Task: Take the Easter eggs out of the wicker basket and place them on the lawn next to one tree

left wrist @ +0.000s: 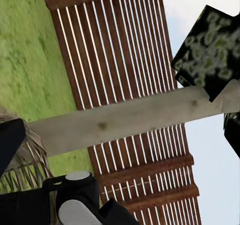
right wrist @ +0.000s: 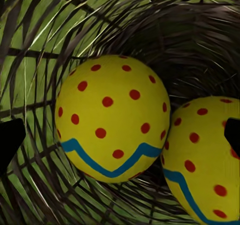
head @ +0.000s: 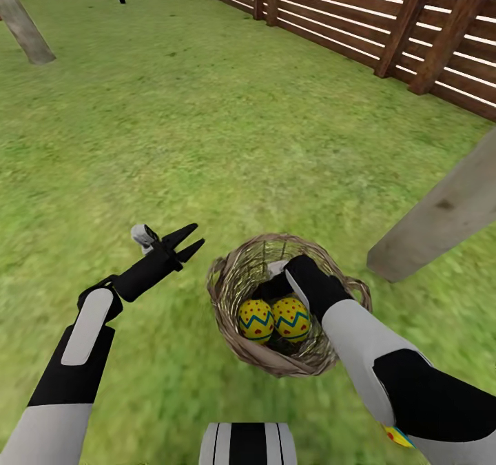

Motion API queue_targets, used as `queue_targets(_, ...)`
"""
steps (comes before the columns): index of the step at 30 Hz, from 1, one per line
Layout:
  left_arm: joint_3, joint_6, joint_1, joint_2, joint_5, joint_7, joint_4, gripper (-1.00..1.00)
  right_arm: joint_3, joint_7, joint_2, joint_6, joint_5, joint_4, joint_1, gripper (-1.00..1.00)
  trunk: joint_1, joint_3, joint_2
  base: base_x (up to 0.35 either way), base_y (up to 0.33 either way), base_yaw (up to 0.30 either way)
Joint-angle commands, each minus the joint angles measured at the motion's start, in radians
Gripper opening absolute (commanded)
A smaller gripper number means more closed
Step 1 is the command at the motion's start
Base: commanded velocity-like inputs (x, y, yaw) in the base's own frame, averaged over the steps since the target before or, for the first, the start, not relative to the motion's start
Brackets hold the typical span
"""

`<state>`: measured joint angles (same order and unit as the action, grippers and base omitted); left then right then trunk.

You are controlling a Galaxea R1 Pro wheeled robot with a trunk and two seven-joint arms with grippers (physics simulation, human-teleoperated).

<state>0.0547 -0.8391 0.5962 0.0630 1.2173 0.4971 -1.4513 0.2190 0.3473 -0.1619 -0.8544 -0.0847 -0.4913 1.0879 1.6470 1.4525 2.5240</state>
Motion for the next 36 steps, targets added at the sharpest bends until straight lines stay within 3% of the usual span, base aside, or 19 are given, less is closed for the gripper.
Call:
queue_targets(1, 0.001, -0.006, 0.001, 0.000, 0.002, 0.001, 0.000, 1.00, 0.002, 0.007, 0.000, -0.003, -0.009, -0.001, 0.001, 1.00, 0.000, 0.005, 0.001, 0.000, 0.000, 0.000)
queue_targets(15, 0.002, -0.006, 0.001, 0.000, 0.002, 0.003, 0.000, 1.00, 0.003, 0.004, 0.001, 0.002, -0.017, -0.024, 0.001, 1.00, 0.007, 0.059, 0.004, 0.000, 0.000, 0.000)
queue_targets(24, 0.002, -0.006, 0.001, 0.000, 0.002, 0.003, -0.001, 1.00, 0.006, 0.010, 0.001, 0.004, -0.061, -0.062, 0.001, 1.00, 0.011, 0.094, 0.006, 0.000, 0.000, 0.000)
queue_targets(30, 0.002, -0.006, 0.001, 0.000, 0.002, 0.003, -0.001, 1.00, 0.095, 0.021, 0.002, 0.012, -0.055, -0.066, 0.001, 1.00, 0.013, 0.117, 0.007, 0.000, 0.000, 0.000)
queue_targets(36, 0.002, -0.006, 0.001, 0.000, 0.002, 0.003, -0.001, 1.00, 0.100, 0.087, 0.004, 0.012, -0.055, -0.076, 0.001, 1.00, 0.016, 0.140, 0.009, 0.000, 0.000, 0.000)
